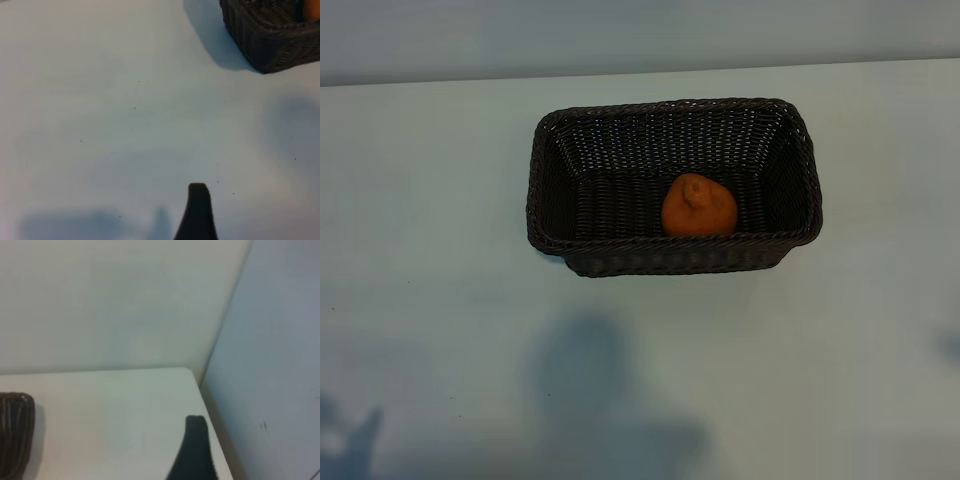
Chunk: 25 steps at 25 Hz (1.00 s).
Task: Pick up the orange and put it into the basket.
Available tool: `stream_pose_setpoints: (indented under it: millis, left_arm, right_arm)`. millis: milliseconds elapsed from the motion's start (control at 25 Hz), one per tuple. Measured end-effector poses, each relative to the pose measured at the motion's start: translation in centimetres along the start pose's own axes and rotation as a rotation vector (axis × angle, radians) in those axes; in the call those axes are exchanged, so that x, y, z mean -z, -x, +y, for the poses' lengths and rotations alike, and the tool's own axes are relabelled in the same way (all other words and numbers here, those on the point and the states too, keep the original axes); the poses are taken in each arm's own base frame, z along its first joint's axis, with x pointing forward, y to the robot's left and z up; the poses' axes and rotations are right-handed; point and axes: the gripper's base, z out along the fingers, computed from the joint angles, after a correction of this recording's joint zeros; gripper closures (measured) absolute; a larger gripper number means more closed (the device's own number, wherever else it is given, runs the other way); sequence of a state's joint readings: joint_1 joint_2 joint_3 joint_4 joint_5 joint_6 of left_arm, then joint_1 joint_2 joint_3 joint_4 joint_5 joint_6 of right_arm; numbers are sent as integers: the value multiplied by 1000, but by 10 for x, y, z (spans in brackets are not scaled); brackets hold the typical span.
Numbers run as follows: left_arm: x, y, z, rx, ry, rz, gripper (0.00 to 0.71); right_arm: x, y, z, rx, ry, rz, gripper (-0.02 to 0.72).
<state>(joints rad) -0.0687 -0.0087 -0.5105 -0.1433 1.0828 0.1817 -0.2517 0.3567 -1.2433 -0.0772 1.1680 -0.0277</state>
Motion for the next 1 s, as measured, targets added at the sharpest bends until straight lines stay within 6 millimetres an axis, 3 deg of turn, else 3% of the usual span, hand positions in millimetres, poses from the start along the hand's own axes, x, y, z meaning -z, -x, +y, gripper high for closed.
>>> stream_pose_setpoints:
  millis: [160, 440, 600, 1000]
  left_arm:
    - [0, 0, 0, 0, 0, 0, 117]
    - [0, 0, 0, 0, 0, 0, 117]
    - [0, 0, 0, 1, 0, 0, 117]
    - [0, 0, 0, 1, 0, 0, 117]
  right_arm:
    - [6, -37, 2, 0, 1, -10, 132]
    - [-8, -77, 4, -2, 51, 56, 132]
    - [-3, -102, 4, -16, 61, 32, 132]
    - [-24, -132, 11, -35, 100, 148, 132]
